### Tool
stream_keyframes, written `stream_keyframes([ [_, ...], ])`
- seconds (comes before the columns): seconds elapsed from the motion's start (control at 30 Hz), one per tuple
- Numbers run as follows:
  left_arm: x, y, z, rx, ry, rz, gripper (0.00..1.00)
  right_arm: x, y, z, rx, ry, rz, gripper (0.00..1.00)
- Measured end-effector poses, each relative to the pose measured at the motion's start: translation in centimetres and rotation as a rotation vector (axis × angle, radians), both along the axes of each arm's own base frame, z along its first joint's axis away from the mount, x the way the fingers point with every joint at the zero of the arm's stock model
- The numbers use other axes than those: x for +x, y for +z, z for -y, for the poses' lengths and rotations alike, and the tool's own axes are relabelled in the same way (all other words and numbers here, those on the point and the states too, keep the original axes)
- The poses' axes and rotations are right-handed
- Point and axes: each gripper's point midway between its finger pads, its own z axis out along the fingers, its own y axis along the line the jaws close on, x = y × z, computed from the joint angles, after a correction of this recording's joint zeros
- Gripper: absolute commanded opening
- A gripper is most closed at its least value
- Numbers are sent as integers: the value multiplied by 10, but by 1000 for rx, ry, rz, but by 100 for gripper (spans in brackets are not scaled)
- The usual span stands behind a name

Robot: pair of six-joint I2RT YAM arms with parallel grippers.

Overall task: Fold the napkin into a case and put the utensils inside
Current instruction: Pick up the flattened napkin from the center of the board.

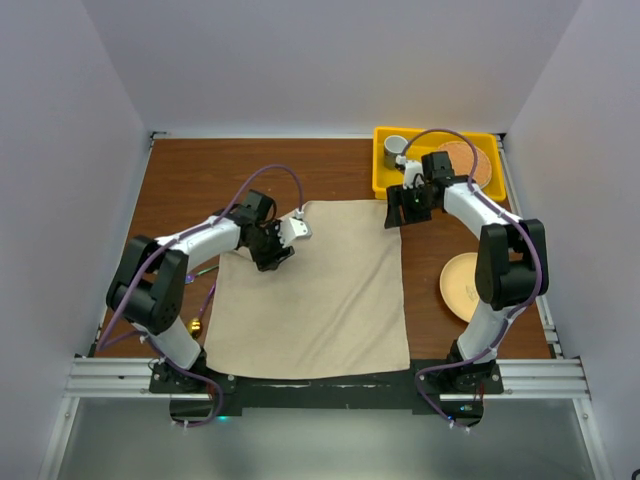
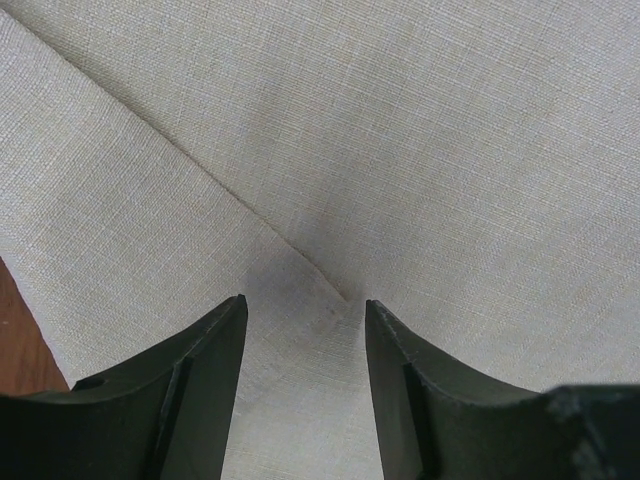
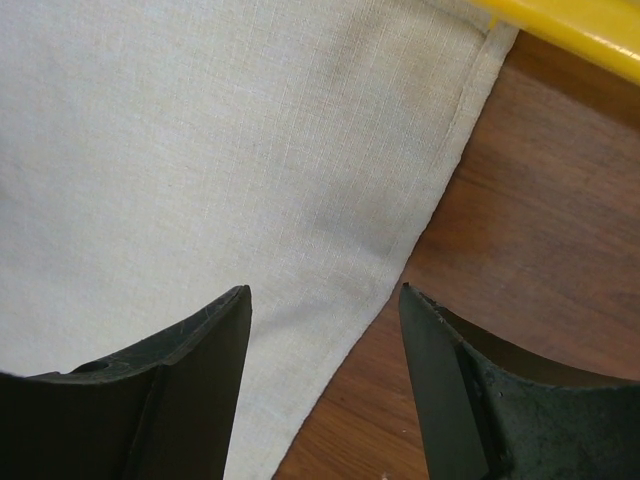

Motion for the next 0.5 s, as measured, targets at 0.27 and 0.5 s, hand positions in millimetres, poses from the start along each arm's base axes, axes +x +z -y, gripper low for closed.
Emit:
stream_keyframes([
  [0.27,0,-8,-5,43,-7,-2,49,-9,-11,1,-2,-4,-27,64],
  [0.5,-1,-10,-7,57,-14,0,24,-12,-16,2,-2,-6,-38,64],
])
